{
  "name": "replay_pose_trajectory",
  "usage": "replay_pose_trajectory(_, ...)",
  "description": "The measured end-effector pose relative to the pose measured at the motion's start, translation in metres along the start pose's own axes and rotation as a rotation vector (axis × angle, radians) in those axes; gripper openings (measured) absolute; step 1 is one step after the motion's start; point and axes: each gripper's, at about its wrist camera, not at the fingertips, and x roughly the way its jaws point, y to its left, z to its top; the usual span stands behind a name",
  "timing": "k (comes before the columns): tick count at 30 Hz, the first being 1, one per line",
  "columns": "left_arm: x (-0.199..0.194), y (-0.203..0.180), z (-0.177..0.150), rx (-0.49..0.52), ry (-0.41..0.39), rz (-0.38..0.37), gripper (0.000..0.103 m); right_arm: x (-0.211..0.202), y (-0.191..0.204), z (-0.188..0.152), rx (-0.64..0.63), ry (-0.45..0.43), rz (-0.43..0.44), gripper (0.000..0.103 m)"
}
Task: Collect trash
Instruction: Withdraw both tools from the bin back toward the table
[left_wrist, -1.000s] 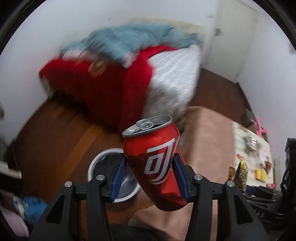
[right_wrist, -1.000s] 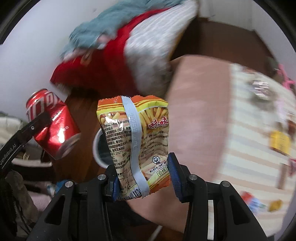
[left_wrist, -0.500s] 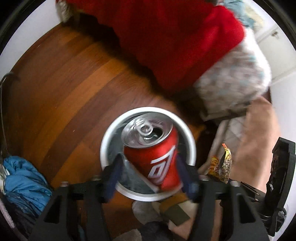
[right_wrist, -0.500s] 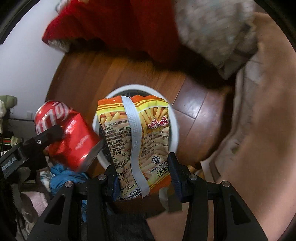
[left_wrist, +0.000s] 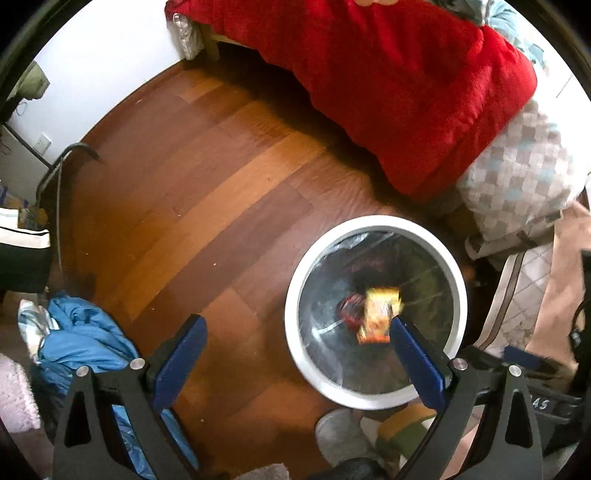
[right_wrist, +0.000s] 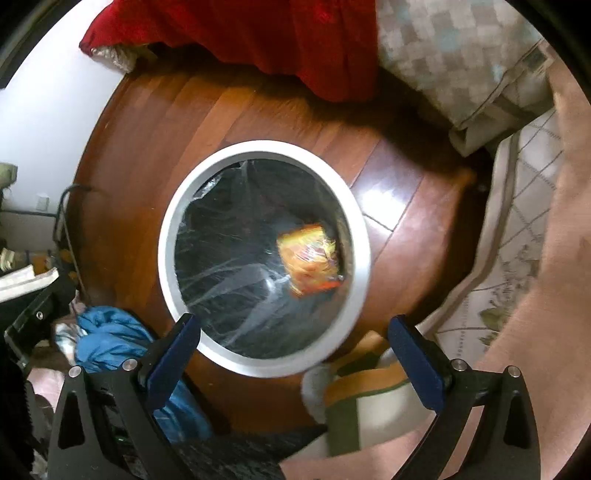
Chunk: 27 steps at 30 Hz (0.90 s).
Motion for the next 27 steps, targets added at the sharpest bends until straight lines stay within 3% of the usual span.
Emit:
replay_pose_trajectory(5,-0.009,-0.005,-0.017,0.045,0.005,0.022,0.101,-0.020,0.002,-0.018,-0.037,-0.025,-0.091,0.103)
replay_pose_trajectory(10,-0.025,-0.008,-0.029,0.075,0.002,0.014,0.101,-0.040,0.000,-0.037,-0.042,-0.051,-0.112,0.103)
replay_pose_trajectory(18,-0.074,-0.013,-0.049,0.100,-0.062,0.000,0.101,-0.093,0.002,-0.066,-0.037,-0.137,-0.087,0.103)
replay_pose_trajectory(27,-0.160,-0.031,-0.074,0.135,-0.179,-0.042,0.101,-0.196,-0.010,-0.113,0.008,-0.297,0.008,0.103)
